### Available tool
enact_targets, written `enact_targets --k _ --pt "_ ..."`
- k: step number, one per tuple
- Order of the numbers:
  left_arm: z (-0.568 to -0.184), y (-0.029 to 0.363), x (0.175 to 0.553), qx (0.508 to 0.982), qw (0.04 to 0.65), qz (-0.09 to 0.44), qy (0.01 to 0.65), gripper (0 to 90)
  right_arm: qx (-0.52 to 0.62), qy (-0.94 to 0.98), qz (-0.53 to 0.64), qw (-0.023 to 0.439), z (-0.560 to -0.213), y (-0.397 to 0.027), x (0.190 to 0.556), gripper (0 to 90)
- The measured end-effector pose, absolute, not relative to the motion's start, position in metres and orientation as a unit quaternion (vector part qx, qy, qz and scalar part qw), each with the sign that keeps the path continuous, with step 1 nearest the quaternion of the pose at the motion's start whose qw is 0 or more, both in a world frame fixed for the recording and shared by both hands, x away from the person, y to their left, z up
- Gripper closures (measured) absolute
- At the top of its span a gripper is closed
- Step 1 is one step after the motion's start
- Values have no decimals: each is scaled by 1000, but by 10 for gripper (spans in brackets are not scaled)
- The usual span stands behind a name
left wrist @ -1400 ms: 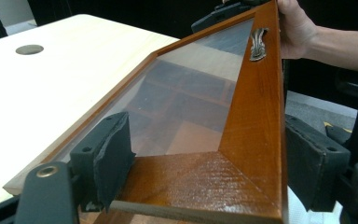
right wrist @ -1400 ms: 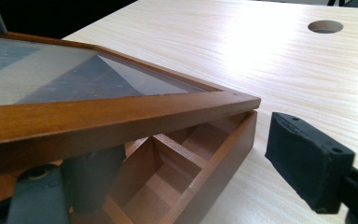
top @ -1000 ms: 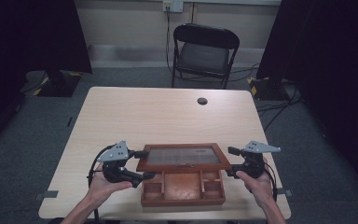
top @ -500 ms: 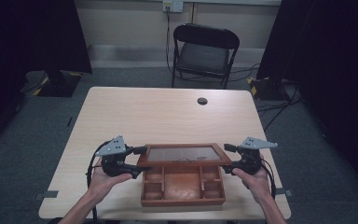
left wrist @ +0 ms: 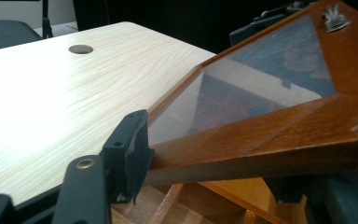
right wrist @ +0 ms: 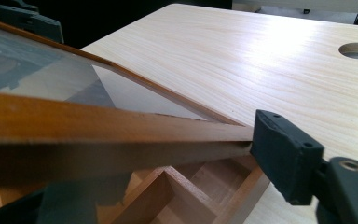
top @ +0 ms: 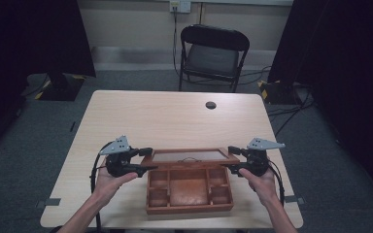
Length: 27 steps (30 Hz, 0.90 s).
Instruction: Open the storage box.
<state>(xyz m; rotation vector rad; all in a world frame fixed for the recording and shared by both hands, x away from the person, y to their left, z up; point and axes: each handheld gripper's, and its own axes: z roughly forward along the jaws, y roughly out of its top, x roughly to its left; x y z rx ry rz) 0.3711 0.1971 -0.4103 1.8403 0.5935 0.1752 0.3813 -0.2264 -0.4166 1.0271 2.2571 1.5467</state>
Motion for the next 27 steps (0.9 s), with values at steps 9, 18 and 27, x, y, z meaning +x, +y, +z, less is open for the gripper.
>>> enact_targets --k 9,18,27 --pt "-411 193 387 790 553 72 253 454 356 761 532 104 -414 -228 386 357" --pt "-411 193 405 781 562 54 266 496 337 767 537 103 -406 -226 399 410" --pt "-408 194 419 784 555 59 272 545 342 758 546 106 -403 -219 412 420"
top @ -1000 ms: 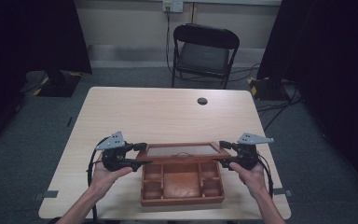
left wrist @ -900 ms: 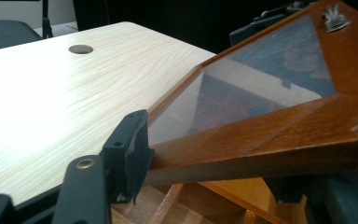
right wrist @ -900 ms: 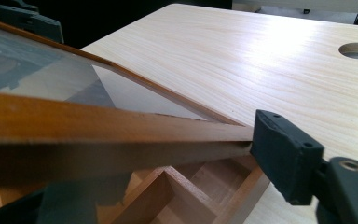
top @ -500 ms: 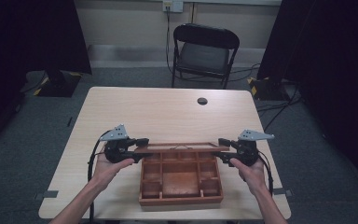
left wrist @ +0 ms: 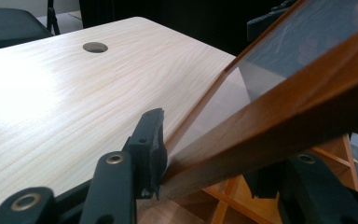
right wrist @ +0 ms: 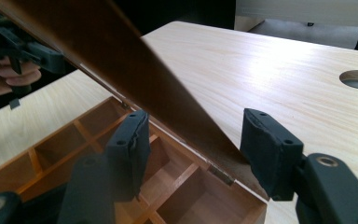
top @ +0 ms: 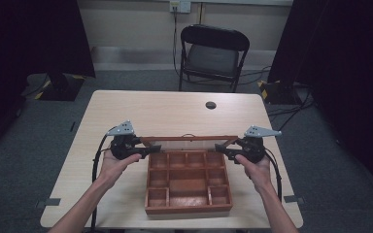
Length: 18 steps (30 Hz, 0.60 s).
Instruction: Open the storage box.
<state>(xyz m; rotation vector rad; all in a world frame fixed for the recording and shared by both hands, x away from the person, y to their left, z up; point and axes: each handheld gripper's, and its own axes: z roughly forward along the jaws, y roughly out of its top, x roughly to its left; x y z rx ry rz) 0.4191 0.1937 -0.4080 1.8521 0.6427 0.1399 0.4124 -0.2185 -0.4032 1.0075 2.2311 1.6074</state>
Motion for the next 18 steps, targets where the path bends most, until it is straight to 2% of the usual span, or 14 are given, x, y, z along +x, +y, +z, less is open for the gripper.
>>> enact_targets --k 8,14,18 --pt "-412 194 424 780 559 60 276 551 346 747 560 95 -407 -220 419 422" --pt "-412 192 419 787 545 82 276 546 346 749 556 96 -408 -221 419 425" --pt "-415 193 421 775 560 70 283 546 350 746 558 100 -409 -220 419 420"
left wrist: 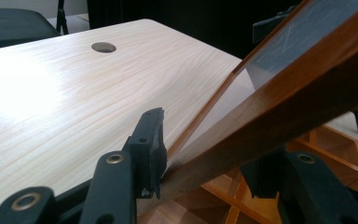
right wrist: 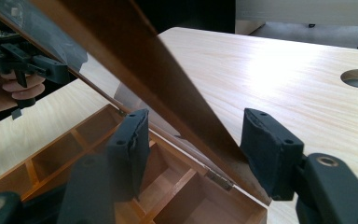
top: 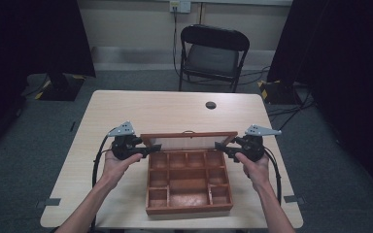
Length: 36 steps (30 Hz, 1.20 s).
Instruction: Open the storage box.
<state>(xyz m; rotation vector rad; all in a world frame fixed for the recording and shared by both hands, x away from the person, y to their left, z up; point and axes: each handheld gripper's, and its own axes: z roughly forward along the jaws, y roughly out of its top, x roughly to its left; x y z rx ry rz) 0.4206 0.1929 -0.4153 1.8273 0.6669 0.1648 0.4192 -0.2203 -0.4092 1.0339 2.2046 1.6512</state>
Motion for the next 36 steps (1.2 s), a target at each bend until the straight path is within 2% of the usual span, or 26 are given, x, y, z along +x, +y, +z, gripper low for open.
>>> enact_targets --k 21,36 --pt "-439 197 433 788 525 74 312 571 380 742 543 105 -427 -213 431 402" --pt "-446 196 444 782 533 57 319 586 382 742 540 106 -430 -208 441 398"
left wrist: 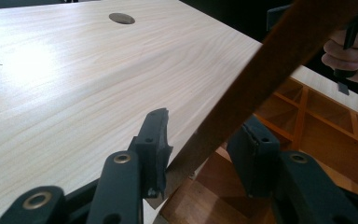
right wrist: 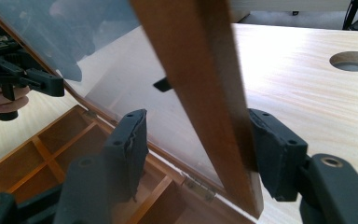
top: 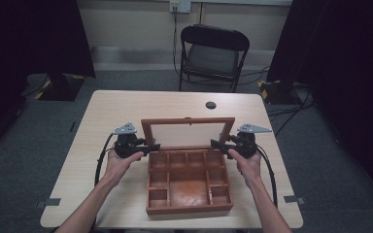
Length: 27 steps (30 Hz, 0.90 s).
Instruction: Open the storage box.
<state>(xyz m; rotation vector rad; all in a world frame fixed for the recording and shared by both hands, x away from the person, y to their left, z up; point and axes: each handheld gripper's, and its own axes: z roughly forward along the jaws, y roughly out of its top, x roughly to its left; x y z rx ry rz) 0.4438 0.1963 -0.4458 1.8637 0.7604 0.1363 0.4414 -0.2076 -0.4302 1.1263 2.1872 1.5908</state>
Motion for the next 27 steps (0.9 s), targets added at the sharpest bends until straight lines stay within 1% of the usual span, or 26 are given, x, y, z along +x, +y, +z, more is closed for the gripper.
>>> enact_targets --k 13,16,19,27 --pt "-447 195 454 784 525 63 324 604 392 735 543 107 -434 -205 456 431" --pt "-448 196 457 782 526 59 330 614 393 736 539 110 -433 -203 460 440" --pt "-449 195 461 781 525 57 333 621 399 734 537 112 -435 -205 463 470" --pt "-452 195 470 779 526 46 339 624 412 729 534 117 -440 -205 470 495"
